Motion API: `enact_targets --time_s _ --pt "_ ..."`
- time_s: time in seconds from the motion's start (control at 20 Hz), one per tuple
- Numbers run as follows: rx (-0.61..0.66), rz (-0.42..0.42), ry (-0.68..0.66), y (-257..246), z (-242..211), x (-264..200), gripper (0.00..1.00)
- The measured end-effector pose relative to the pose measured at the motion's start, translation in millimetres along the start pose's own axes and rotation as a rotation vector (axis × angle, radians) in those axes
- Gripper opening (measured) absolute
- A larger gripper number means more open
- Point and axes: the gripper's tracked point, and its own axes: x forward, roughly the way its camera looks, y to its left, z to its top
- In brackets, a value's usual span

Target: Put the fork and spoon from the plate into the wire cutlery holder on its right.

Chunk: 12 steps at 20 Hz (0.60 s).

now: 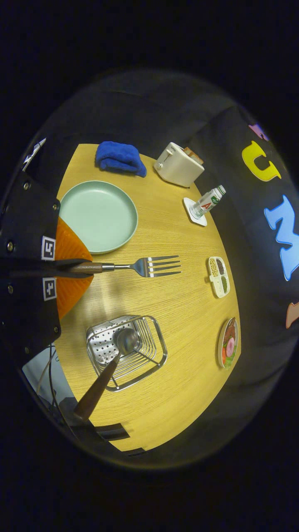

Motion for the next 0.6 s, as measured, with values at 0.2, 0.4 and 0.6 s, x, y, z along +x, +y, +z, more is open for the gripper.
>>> enact_targets --time_s 0.2,0.4,0.6 --pt "0.066 -0.001 -0.017 -15.2 0.8 -13.2 0.01" --pt "0.145 -0.025 -0.022 -38.5 -4.8 -23.8 0.01" --pt "0.262 -0.024 0.007 -53.2 -14.3 -31.9 0.01"
